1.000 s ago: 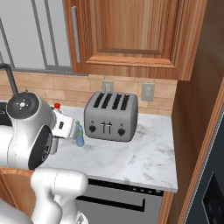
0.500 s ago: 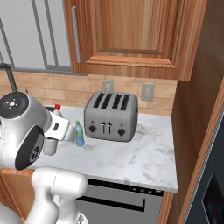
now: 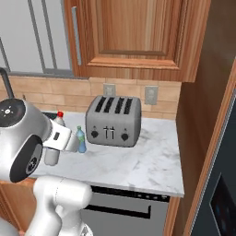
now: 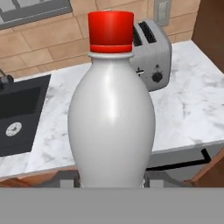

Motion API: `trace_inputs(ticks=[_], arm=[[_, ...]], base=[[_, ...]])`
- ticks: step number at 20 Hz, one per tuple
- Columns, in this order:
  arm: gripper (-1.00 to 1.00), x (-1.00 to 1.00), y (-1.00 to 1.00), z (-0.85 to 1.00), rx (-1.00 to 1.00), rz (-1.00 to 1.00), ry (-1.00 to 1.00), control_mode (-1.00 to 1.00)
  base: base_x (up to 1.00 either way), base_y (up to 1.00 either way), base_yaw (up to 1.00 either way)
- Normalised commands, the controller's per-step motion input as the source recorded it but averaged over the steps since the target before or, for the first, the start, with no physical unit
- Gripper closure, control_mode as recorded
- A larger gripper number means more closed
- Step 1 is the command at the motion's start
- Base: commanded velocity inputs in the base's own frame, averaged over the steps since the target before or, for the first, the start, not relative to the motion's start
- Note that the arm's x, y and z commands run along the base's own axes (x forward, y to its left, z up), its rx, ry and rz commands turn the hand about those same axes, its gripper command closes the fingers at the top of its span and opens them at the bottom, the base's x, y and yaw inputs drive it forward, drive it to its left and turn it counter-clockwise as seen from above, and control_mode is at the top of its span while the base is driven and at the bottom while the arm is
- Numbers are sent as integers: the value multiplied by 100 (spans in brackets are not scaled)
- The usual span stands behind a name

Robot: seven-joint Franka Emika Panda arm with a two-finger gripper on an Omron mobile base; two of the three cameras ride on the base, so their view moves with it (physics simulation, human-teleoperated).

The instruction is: Take the bottled waters from the counter and place them in the freezer to freeze. Close the freezer door after placing the bottles.

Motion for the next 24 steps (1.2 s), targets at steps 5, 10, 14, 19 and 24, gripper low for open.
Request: trace_inputs(ticks=[5,10,14,19,24], arm=[[100,0,0,0,0,0,0,100],[100,0,0,0,0,0,0,100],[100,0,0,0,0,0,0,100],[100,0,0,0,0,0,0,100],[100,0,0,0,0,0,0,100]], base=[[-76,10,-48],[-95,23,-54],[-98,7,-61],[-55,0,-84],[-33,0,-91]])
